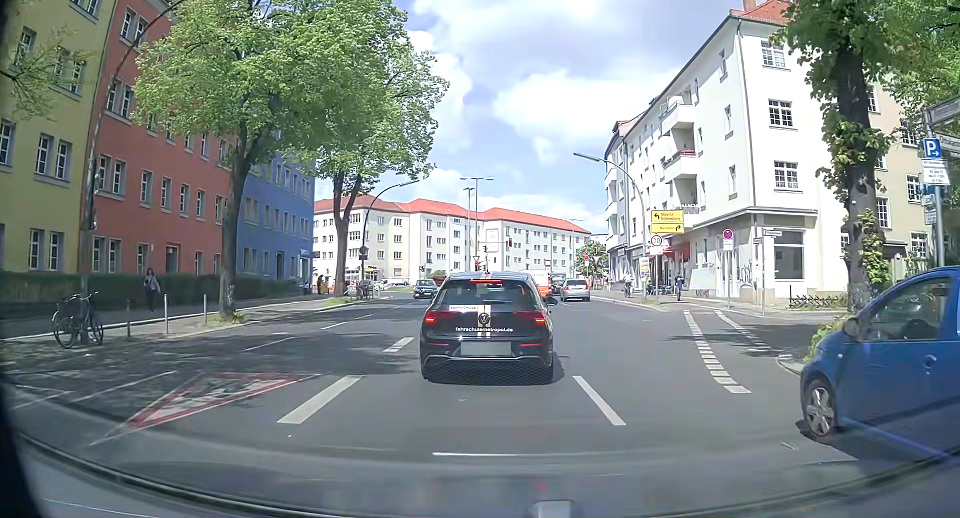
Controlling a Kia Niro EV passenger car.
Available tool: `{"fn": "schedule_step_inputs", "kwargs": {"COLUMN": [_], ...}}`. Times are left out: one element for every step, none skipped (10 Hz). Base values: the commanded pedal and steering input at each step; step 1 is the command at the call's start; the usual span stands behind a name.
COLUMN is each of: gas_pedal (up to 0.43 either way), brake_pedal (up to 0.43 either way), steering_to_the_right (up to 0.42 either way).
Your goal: Follow the waypoints while adhering to traffic rules and regulations
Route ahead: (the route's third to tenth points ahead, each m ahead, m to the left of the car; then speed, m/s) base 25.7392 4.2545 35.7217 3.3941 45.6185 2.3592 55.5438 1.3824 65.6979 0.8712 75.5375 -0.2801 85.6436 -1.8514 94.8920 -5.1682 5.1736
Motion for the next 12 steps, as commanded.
{"fn": "schedule_step_inputs", "kwargs": {"gas_pedal": [0.000, 0.000, 0.000, 0.000, 0.000, 0.000, 0.000, 0.000, 0.000, 0.000, 0.000, 0.000], "brake_pedal": [0.018, 0.018, 0.018, 0.018, 0.018, 0.018, 0.018, 0.018, 0.018, 0.018, 0.018, 0.018], "steering_to_the_right": [0.020, 0.021, 0.022, 0.024, 0.027, 0.027, 0.027, 0.026, 0.025, 0.025, 0.024, 0.024]}}
